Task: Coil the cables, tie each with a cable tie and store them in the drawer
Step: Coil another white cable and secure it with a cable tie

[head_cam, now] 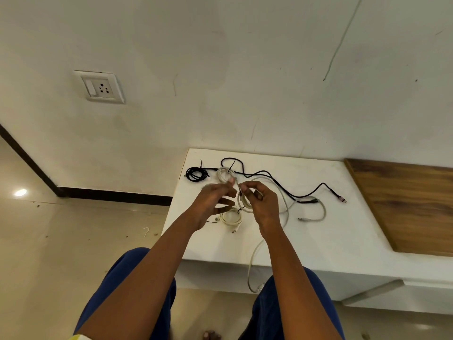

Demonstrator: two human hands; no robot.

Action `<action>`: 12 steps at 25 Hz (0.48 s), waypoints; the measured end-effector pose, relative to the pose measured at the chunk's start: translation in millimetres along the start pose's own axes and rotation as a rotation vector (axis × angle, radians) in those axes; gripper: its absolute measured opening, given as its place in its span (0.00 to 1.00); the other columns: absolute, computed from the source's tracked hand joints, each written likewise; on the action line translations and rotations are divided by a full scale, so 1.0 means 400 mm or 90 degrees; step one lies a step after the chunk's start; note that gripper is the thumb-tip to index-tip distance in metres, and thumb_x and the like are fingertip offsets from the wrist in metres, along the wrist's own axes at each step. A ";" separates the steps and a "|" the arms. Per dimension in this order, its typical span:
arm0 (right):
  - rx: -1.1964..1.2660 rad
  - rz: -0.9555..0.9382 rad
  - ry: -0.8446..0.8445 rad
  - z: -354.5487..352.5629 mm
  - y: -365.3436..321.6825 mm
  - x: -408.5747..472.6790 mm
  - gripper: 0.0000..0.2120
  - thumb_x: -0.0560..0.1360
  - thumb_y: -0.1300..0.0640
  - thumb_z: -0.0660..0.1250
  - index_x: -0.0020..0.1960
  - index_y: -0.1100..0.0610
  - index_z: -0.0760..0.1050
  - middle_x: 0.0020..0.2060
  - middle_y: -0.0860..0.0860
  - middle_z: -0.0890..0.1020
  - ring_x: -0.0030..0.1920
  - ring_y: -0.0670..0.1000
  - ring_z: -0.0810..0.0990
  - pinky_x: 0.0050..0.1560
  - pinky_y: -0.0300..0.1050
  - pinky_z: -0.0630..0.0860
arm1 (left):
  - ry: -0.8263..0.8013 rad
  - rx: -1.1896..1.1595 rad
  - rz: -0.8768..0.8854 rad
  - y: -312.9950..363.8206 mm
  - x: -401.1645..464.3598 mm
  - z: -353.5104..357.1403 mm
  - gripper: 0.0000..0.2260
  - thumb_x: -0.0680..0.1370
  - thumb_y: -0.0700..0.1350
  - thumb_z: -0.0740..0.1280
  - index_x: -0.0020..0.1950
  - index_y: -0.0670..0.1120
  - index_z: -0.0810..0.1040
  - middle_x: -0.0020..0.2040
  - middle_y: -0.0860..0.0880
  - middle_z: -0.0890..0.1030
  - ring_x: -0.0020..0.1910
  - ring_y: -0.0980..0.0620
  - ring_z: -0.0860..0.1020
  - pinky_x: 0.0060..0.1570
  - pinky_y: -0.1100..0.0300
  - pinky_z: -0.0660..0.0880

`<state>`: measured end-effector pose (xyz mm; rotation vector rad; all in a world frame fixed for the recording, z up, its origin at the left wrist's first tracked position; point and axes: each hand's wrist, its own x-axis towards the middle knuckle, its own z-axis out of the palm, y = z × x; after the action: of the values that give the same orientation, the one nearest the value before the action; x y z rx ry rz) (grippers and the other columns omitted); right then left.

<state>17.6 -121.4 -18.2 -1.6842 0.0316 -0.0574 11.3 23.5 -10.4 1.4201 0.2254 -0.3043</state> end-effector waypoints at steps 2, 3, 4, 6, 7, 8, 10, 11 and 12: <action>-0.049 -0.029 0.003 0.004 0.001 -0.001 0.09 0.73 0.53 0.70 0.38 0.40 0.78 0.27 0.41 0.75 0.32 0.46 0.69 0.36 0.36 0.68 | -0.007 0.000 -0.014 -0.011 0.001 0.011 0.10 0.75 0.52 0.69 0.44 0.46 0.80 0.45 0.47 0.82 0.38 0.53 0.82 0.41 0.61 0.79; -0.068 -0.040 0.011 0.004 0.001 -0.001 0.08 0.73 0.52 0.70 0.38 0.40 0.78 0.27 0.40 0.74 0.32 0.46 0.69 0.36 0.36 0.67 | -0.014 -0.014 -0.027 -0.011 0.000 0.016 0.09 0.75 0.51 0.70 0.45 0.45 0.80 0.45 0.46 0.82 0.38 0.52 0.82 0.41 0.61 0.79; -0.085 -0.050 0.021 0.002 0.000 0.000 0.07 0.73 0.51 0.70 0.38 0.40 0.78 0.29 0.40 0.74 0.32 0.44 0.69 0.37 0.36 0.66 | -0.014 -0.031 -0.040 -0.010 -0.001 0.019 0.11 0.74 0.52 0.70 0.46 0.45 0.80 0.45 0.46 0.82 0.38 0.51 0.82 0.40 0.61 0.79; -0.136 -0.072 0.035 -0.001 -0.001 -0.001 0.04 0.73 0.49 0.69 0.40 0.42 0.78 0.34 0.43 0.75 0.34 0.44 0.70 0.36 0.36 0.66 | 0.006 -0.058 -0.063 -0.008 0.003 0.023 0.15 0.72 0.54 0.72 0.47 0.43 0.79 0.44 0.46 0.80 0.38 0.50 0.82 0.37 0.62 0.79; -0.164 -0.081 0.038 -0.002 -0.001 -0.002 0.03 0.74 0.48 0.69 0.41 0.42 0.78 0.36 0.45 0.76 0.34 0.44 0.70 0.36 0.36 0.66 | 0.014 -0.069 -0.075 -0.007 0.004 0.024 0.15 0.71 0.54 0.73 0.46 0.43 0.79 0.43 0.46 0.80 0.37 0.50 0.82 0.35 0.63 0.78; -0.183 -0.088 0.040 -0.001 0.000 -0.003 0.03 0.74 0.49 0.68 0.41 0.42 0.78 0.37 0.46 0.76 0.35 0.44 0.70 0.36 0.37 0.66 | 0.014 -0.086 -0.091 -0.007 0.004 0.024 0.15 0.70 0.53 0.74 0.46 0.43 0.79 0.42 0.46 0.80 0.35 0.51 0.82 0.33 0.64 0.78; -0.189 -0.088 0.043 0.001 0.003 -0.003 0.06 0.74 0.52 0.68 0.41 0.41 0.78 0.37 0.46 0.76 0.35 0.44 0.70 0.37 0.37 0.67 | -0.010 -0.115 -0.119 -0.005 0.002 0.023 0.14 0.68 0.48 0.76 0.45 0.40 0.79 0.38 0.45 0.82 0.33 0.52 0.82 0.32 0.65 0.78; -0.185 -0.085 0.044 0.001 0.004 -0.003 0.06 0.74 0.53 0.68 0.41 0.42 0.78 0.38 0.46 0.76 0.35 0.43 0.70 0.37 0.37 0.67 | -0.024 -0.116 -0.124 -0.005 0.001 0.023 0.13 0.68 0.45 0.76 0.46 0.39 0.80 0.38 0.44 0.84 0.34 0.52 0.83 0.34 0.65 0.79; -0.182 -0.080 0.045 0.002 0.005 -0.001 0.05 0.74 0.53 0.69 0.42 0.43 0.79 0.38 0.46 0.77 0.36 0.43 0.71 0.38 0.37 0.67 | -0.031 -0.115 -0.121 -0.007 0.000 0.023 0.11 0.68 0.42 0.75 0.46 0.37 0.80 0.38 0.43 0.84 0.35 0.51 0.83 0.35 0.65 0.80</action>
<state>17.2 -120.9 -20.1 -1.9688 -0.0143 -0.2149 10.3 14.0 -11.7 1.2138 0.3399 -0.4632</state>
